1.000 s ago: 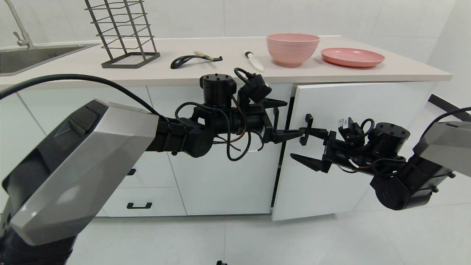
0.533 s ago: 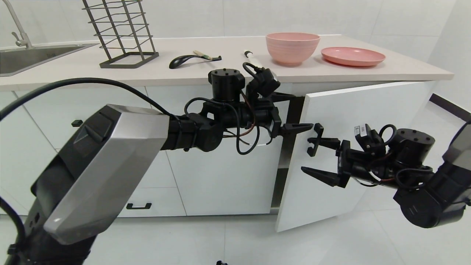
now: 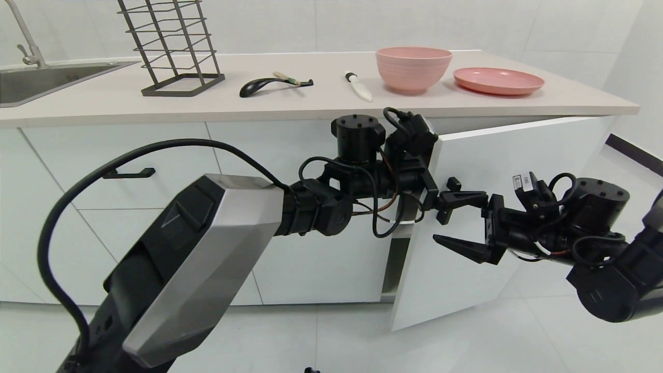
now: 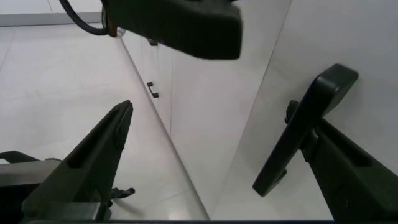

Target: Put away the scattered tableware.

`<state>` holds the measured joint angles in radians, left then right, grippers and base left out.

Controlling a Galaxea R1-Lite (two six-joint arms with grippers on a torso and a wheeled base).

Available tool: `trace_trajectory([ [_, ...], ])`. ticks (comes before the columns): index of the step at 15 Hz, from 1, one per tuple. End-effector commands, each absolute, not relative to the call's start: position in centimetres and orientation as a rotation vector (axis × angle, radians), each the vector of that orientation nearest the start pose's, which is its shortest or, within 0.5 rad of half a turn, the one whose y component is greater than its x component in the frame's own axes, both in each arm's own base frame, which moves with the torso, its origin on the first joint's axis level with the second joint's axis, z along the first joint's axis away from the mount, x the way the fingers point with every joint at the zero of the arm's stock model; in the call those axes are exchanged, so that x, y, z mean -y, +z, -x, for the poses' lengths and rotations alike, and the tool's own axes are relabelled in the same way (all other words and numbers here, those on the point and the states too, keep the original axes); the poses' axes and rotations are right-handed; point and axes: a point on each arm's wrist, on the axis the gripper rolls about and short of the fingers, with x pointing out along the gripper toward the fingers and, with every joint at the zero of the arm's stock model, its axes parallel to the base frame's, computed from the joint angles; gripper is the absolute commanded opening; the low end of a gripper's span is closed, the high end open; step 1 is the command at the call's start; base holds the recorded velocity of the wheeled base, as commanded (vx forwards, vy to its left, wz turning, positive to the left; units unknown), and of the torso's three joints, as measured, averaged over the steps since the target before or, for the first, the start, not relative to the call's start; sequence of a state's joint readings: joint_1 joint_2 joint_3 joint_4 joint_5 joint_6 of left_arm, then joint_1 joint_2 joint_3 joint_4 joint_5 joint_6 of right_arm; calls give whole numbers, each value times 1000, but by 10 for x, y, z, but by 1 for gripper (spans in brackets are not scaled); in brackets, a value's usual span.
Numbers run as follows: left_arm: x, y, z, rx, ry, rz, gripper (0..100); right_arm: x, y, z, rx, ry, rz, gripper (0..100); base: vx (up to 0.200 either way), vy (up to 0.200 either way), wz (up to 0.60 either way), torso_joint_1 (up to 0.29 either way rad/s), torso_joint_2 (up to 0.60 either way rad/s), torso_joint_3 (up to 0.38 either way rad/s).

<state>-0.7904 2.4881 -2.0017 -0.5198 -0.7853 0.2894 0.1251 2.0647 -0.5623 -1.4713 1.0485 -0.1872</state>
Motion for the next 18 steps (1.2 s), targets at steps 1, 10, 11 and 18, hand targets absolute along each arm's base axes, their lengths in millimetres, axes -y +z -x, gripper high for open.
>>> trace_trajectory([
  [1,392,158,-353,236,-1598,-221,100,-47,88,-325,70,1110,149,100,0,0,0,0,0,0],
  [10,394,161,-353,220,-1506,-193,100,-12,74,-316,-18,921,123,100,0,0,0,0,0,0],
  [11,393,161,-354,209,-1482,-182,100,-11,81,-303,-26,879,124,100,0,0,0,0,0,0],
  [18,387,167,-362,227,-1398,-145,100,8,128,-173,22,691,145,100,0,0,0,0,0,0],
])
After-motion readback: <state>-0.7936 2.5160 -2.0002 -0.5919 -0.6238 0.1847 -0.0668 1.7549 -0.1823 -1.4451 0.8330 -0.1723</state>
